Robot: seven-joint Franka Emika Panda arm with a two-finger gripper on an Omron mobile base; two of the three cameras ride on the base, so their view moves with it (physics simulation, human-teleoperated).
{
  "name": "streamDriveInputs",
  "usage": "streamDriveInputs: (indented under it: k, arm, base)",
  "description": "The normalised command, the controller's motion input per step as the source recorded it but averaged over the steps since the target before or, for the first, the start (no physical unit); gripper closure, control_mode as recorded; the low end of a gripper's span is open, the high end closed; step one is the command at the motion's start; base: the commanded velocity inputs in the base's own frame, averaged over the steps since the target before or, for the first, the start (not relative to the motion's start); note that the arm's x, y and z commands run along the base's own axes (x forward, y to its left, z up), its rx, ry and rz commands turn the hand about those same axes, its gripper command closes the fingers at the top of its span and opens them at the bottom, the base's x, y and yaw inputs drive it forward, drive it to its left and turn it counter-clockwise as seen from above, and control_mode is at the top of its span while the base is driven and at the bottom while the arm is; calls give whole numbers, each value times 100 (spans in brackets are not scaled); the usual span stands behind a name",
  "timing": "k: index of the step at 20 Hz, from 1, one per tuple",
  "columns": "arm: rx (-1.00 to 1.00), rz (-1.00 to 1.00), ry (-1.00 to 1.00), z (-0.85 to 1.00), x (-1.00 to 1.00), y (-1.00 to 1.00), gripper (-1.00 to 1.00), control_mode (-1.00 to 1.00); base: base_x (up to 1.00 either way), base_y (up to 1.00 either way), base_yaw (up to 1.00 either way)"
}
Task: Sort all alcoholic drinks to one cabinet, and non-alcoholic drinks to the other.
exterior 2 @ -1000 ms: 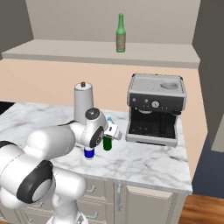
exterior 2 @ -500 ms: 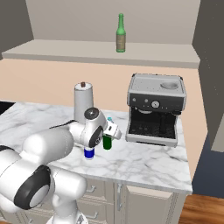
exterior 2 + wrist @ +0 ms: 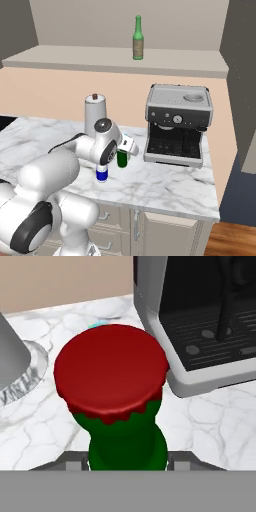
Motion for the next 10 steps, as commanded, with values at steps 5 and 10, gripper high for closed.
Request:
streamDriveInputs:
  k: [5, 10]
  arm:
    - [0, 0, 0, 29, -15, -1, 100, -100]
    - [0, 0, -1, 33, -18, 0, 100, -100]
  base:
    - [0, 0, 0]
    - [0, 0, 0]
